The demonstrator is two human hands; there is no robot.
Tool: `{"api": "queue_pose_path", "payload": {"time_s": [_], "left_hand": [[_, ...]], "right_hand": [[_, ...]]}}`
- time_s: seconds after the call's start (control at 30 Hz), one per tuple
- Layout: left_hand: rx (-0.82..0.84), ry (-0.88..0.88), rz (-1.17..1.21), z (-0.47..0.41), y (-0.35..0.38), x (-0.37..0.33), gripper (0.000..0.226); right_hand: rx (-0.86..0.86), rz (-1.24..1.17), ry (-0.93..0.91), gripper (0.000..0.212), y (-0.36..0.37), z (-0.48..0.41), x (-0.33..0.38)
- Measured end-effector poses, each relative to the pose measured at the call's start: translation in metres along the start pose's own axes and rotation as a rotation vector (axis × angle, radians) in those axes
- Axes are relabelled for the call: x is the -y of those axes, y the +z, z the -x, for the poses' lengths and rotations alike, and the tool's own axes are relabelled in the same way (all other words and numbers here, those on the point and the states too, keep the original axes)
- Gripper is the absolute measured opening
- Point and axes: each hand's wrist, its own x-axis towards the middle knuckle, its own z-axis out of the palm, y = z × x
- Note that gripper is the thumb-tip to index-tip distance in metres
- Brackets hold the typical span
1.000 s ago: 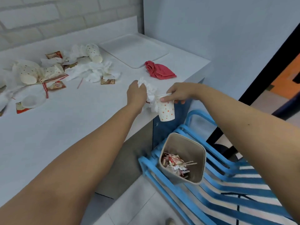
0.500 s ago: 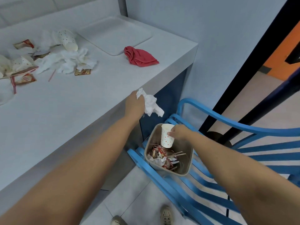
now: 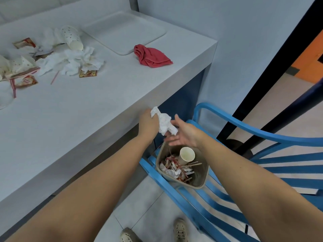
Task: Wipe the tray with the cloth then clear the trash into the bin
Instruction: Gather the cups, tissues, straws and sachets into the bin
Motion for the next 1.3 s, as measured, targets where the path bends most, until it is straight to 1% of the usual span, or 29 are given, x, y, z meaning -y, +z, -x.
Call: {"api": "queue_pose_path", "payload": {"time_s": [0.07,0.1,0.17,0.27,0.33,0.4,0.43,0.5,0.53,0.57,0.6,0.63,0.73,0.77,0.8,0.87,0.93,0.97,1.03,1.07,1.13,1.2,1.3], "left_hand": [[0.019,0.030,-0.046,0.003,0.009,0.005,0.026],[0.040,0.038,-0.066,0.004,0.013,0.006,0.029],[0.104,0.061,-0.113,0.007,0.022,0.009,0.033],[0.210,0.060,-0.296,0.015,0.031,0.010,0.036],[0.339,0.038,-0.353,0.021,0.035,0.009,0.043],[0.464,0.005,-0.360,0.030,0.034,0.005,0.049],[0.498,-0.009,-0.373,0.032,0.034,0.006,0.053],[0.490,-0.014,-0.415,0.032,0.031,0.008,0.063],[0.463,-0.003,-0.422,0.030,0.028,0.010,0.064],[0.440,0.015,-0.423,0.028,0.024,0.011,0.063],[0.423,0.030,-0.420,0.028,0.019,0.010,0.062],[0.410,0.032,-0.411,0.026,0.015,0.010,0.061],[0.371,0.048,-0.372,0.024,0.004,0.010,0.057],[0.360,0.060,-0.365,0.024,0.002,0.009,0.056],[0.352,0.065,-0.357,0.023,-0.001,0.010,0.056],[0.333,0.065,-0.329,0.023,-0.005,0.011,0.053],[0.306,0.082,-0.307,0.022,-0.010,0.012,0.050],[0.288,0.096,-0.299,0.022,-0.013,0.012,0.048],[0.240,0.147,-0.264,0.021,-0.020,0.011,0.044],[0.207,0.183,-0.239,0.021,-0.023,0.010,0.041],[0.119,0.260,-0.188,0.021,-0.031,0.004,0.034],[0.019,0.328,-0.138,0.019,-0.041,-0.001,0.028],[-0.117,0.402,-0.099,0.017,-0.063,-0.009,0.023]], "right_hand": [[0.155,-0.089,-0.003,0.061,0.005,0.005,0.017],[0.188,-0.099,0.003,0.060,0.008,0.009,0.023],[0.158,-0.080,-0.003,0.047,0.012,0.012,0.028],[-0.027,0.028,-0.058,0.024,0.006,0.010,0.023],[-0.183,0.169,-0.074,0.010,-0.002,0.008,0.015],[-0.311,0.314,-0.080,0.023,-0.007,0.005,0.003],[-0.370,0.344,-0.066,0.027,-0.009,0.005,-0.003],[-0.526,0.396,-0.043,0.022,-0.017,-0.002,-0.018],[-0.605,0.456,-0.017,0.018,-0.020,-0.008,-0.025],[-0.650,0.509,0.017,0.016,-0.021,-0.012,-0.032],[-0.649,0.545,0.066,0.017,-0.021,-0.017,-0.039],[-0.613,0.541,0.113,0.021,-0.018,-0.020,-0.043],[-0.449,0.460,0.261,0.057,-0.002,-0.022,-0.047],[-0.416,0.454,0.288,0.062,0.005,-0.021,-0.044],[-0.391,0.485,0.285,0.060,0.009,-0.020,-0.041],[-0.368,0.648,0.240,0.045,0.014,-0.018,-0.031],[-0.305,0.772,0.248,0.039,0.019,-0.016,-0.020],[-0.302,0.790,0.266,0.036,0.022,-0.014,-0.014],[-0.318,0.903,0.278,0.028,0.031,-0.015,0.001],[-0.304,0.914,0.283,0.024,0.034,-0.015,0.011],[-0.275,0.810,0.267,0.018,0.044,-0.014,0.033],[-0.206,0.852,0.249,0.017,0.059,-0.008,0.056],[-0.128,0.994,0.240,0.028,0.087,0.004,0.090]]}}
